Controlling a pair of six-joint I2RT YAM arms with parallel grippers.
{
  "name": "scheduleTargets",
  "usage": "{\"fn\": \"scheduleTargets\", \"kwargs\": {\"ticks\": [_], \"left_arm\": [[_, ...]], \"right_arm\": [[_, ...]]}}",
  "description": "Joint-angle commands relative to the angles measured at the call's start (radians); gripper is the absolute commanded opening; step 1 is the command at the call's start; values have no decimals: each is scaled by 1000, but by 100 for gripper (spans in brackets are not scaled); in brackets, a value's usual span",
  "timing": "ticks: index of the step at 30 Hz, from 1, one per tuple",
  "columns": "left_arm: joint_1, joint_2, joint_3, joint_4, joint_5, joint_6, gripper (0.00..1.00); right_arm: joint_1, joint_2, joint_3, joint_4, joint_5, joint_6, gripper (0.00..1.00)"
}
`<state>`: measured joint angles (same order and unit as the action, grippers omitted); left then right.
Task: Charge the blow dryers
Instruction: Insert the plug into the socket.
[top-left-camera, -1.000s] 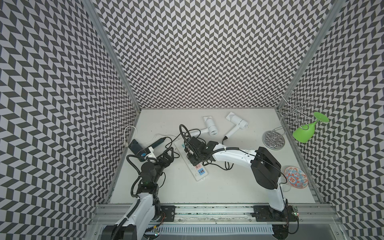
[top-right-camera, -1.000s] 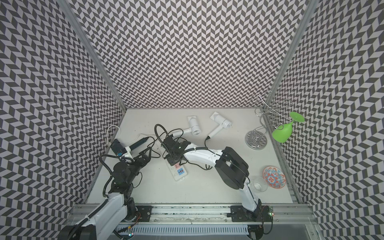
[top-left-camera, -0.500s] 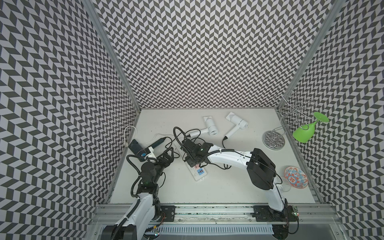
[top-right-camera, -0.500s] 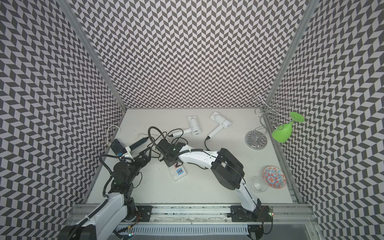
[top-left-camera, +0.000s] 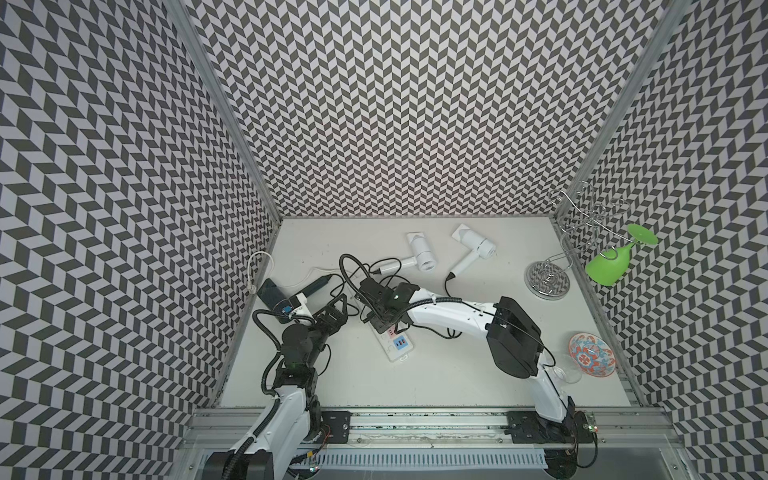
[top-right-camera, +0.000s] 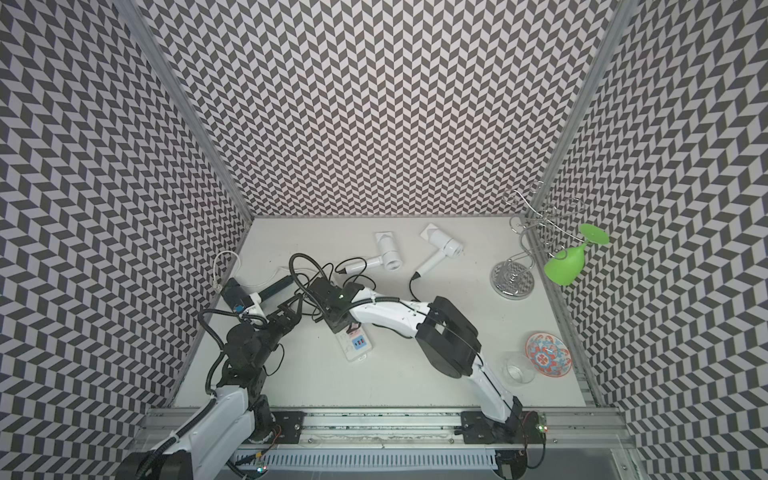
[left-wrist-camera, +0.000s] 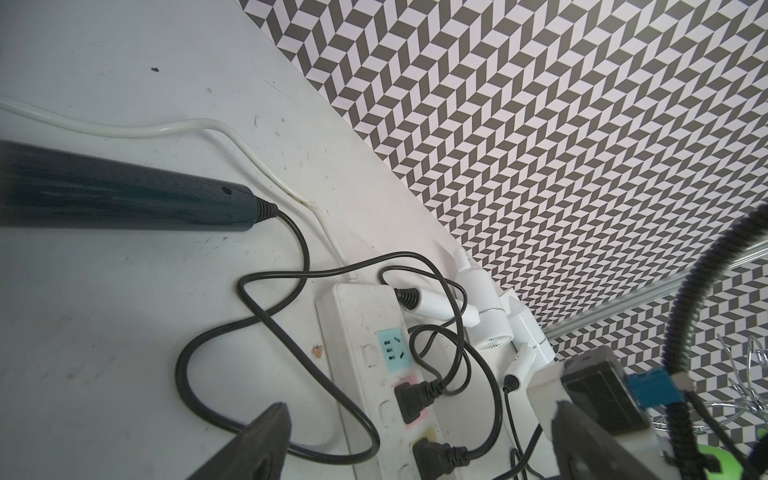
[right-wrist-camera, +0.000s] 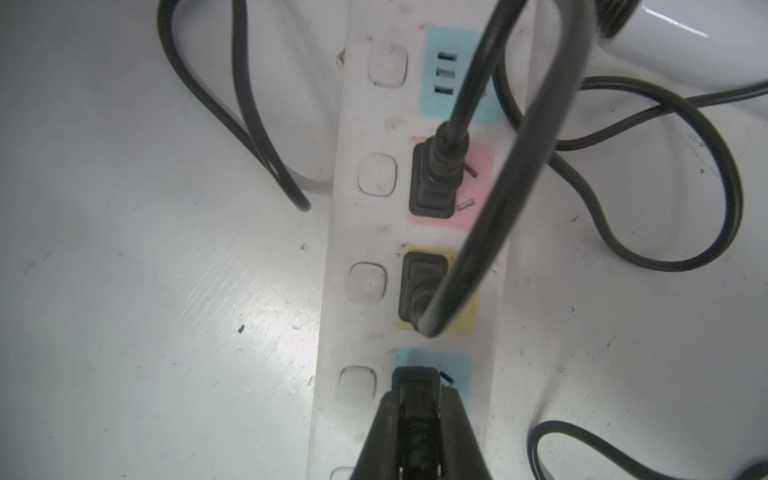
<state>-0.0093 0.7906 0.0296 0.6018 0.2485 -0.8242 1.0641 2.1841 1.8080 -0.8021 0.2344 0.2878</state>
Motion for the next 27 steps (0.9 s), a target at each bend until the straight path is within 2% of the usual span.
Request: {"fn": "scheduleTargets", "kwargs": {"ticks": [1, 6, 10, 14, 21, 27], "left_arm": [[8, -10, -9, 26, -1, 1, 99], [8, -10, -9, 26, -1, 0, 99], [9, -12, -10, 24, -3, 0, 99], [9, -20, -10, 19, -8, -1, 99], [11, -31, -11, 13, -11, 0, 99], [9, -30, -11, 12, -11, 0, 99]], "right_arm": [[5, 68, 9, -81, 81, 23, 0], [4, 76, 43, -134, 131, 35, 0], [5, 55, 17, -66, -12, 8, 0], [16, 71, 0, -35, -76, 4, 0], [46, 110, -74, -55, 55, 42, 0], [45, 58, -164, 3, 22, 40, 0]]}}
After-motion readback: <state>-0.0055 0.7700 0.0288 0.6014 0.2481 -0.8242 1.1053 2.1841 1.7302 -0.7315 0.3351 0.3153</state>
